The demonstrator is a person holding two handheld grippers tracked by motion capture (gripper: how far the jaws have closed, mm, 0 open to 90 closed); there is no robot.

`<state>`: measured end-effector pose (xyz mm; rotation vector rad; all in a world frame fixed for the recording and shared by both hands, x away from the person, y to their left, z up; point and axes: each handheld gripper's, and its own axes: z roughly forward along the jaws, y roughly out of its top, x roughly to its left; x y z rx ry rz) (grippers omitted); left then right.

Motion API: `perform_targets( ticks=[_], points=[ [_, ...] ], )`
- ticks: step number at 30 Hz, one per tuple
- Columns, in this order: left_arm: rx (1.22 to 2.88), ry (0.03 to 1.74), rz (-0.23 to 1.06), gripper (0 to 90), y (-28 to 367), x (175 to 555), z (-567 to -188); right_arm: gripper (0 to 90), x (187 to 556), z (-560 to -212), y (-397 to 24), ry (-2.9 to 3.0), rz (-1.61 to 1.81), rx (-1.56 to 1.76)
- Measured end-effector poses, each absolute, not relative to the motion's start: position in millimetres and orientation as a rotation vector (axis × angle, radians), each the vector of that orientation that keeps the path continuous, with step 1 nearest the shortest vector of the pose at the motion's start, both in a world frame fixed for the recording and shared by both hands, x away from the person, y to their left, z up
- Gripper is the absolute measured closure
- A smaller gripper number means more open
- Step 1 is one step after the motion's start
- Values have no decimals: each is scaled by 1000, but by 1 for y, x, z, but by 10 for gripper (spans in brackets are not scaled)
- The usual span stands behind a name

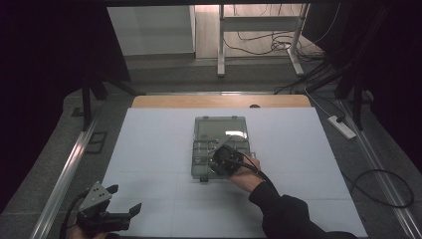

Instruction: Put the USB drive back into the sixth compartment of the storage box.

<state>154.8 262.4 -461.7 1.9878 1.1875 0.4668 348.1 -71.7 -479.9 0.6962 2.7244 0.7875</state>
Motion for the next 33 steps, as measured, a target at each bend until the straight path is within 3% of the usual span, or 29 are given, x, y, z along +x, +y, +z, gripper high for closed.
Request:
perform_targets(
  ticks=[33],
  points=[
    [1989,1187,469,47,262,155,-462,413,337,-462,-88,2714,876,725]
  ],
)
